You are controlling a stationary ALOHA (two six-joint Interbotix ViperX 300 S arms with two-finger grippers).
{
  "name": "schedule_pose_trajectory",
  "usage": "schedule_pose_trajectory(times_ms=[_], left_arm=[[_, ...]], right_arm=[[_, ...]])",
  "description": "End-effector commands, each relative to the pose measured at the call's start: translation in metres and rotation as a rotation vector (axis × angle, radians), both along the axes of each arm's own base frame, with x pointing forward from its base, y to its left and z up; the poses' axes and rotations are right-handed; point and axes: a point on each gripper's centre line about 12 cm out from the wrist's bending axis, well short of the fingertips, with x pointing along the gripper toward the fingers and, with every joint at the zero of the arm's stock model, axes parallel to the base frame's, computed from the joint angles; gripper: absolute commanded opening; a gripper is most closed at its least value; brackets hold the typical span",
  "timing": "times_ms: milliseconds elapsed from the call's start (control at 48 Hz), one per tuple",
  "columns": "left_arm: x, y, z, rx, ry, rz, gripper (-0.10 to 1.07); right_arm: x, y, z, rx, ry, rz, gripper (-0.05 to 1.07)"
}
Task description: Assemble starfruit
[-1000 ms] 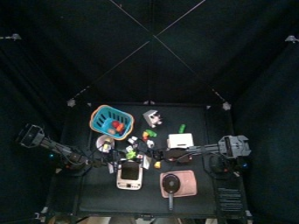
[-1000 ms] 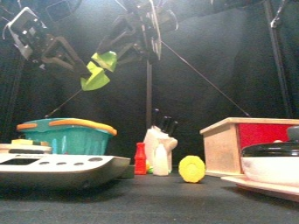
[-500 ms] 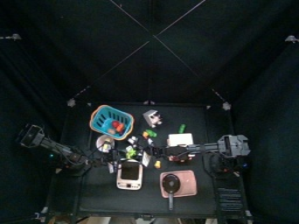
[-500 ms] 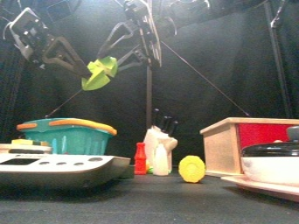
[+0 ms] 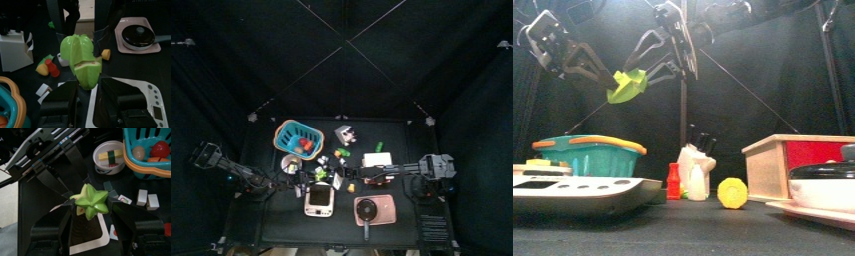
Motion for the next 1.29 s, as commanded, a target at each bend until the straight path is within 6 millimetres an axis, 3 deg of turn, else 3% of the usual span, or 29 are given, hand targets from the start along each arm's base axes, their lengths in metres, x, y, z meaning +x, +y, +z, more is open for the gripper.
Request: schedule_pose_trajectory(times_ms=[0, 562, 1271], left_arm=[[0.003, -0.001, 0.007, -0.003, -0.022, 0.001, 0.58], [0.003, -0.001, 0.007, -0.001, -0.023, 0.003, 0.58], [0.003, -0.001, 0.007, 0.001, -0.023, 0.002, 0.58]], right_arm=[[-0.001, -0.001, 0.018, 0.011, -0.059, 0.001, 0.72], [-0.002, -0.003, 0.009, 0.05, -0.054, -0.013, 0.72], [0.0, -0.003, 0.013, 0.05, -0.087, -0.002, 0.72]])
